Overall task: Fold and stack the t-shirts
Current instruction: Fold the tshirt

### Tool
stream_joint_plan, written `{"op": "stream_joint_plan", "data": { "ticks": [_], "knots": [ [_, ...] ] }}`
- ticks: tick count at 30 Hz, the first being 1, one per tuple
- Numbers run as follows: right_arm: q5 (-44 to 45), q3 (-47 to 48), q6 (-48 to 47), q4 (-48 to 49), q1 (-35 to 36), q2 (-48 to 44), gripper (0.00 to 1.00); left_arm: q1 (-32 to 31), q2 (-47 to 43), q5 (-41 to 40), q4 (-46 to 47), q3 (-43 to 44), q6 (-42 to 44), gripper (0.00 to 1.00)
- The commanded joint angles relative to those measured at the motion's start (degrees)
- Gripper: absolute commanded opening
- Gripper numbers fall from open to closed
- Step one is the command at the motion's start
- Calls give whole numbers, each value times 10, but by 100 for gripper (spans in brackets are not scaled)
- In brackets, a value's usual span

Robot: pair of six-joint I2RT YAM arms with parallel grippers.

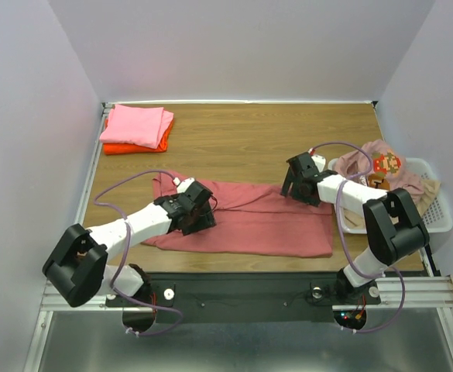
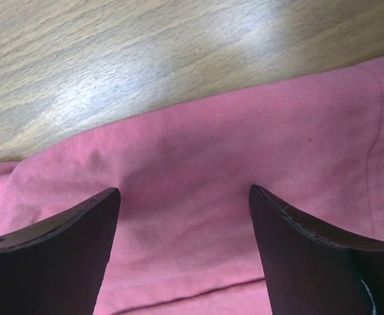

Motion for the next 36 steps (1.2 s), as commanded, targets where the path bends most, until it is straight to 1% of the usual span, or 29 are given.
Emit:
{"op": "stream_joint_plan", "data": {
  "ticks": [1, 3, 6, 7, 9, 10, 15, 18, 20, 24, 25, 27, 29, 30, 31, 32, 33, 34, 35, 36],
  "knots": [
    [5, -6, -7, -9, 3, -42, 86, -10, -44, -17, -7, 32, -2, 66],
    [4, -3, -13, -9, 3, -58, 86, -10, -65, -40, -11, 41, 1, 67],
    [0, 5, -19, -9, 3, -68, 86, -4, -64, -74, -21, 66, 10, 74],
    [0, 7, -25, -9, 3, -72, 86, 11, -58, -92, -26, 82, 10, 75],
    [0, 12, -30, -9, 3, -72, 86, 35, -33, -100, -31, 94, 16, 75],
    [2, 14, -30, -9, 3, -67, 86, 63, -24, -95, -30, 100, 23, 75],
    [-1, 2, -27, -7, 3, -47, 87, 142, 34, -59, 34, 81, 34, 75],
    [-21, -13, -21, -2, 3, -35, 86, 165, 100, -34, 71, 89, 56, 74],
    [-32, -22, -18, 3, 3, -32, 87, 168, 133, -26, 90, 101, 65, 74],
    [-77, -59, -9, 16, 6, -38, 87, 171, 229, -10, 105, 156, 82, 74],
    [-103, -78, -4, 25, 7, -47, 86, 171, 266, -7, 104, 184, 85, 73],
    [-118, -98, 3, 34, 25, -58, 86, 172, 303, -7, 109, 217, 90, 73],
    [-144, -124, 19, 47, 52, -70, 86, 175, 367, -22, 111, 300, 111, 73],
    [-172, -131, 31, 53, 65, -72, 86, 176, 420, 1, 92, 342, 120, 73],
    [-180, -138, 42, 54, 79, -75, 86, 176, 446, 16, 84, 383, 133, 72],
    [-181, -145, 56, 55, 96, -78, 86, 175, 471, 30, 77, 465, 140, 71],
    [-184, -159, 66, 57, 133, -86, 86, 173, 520, 42, 58, 506, 149, 70],
    [-187, -165, 91, 58, 151, -90, 86, 172, 542, 57, 48, 583, 152, 70],
    [-190, -173, 106, 62, 169, -95, 86, 169, 563, 60, 40, 620, 153, 70],
    [-210, -183, 117, 74, 204, -97, 86, 166, 605, 62, 24, 658, 157, 70]
  ]
}}
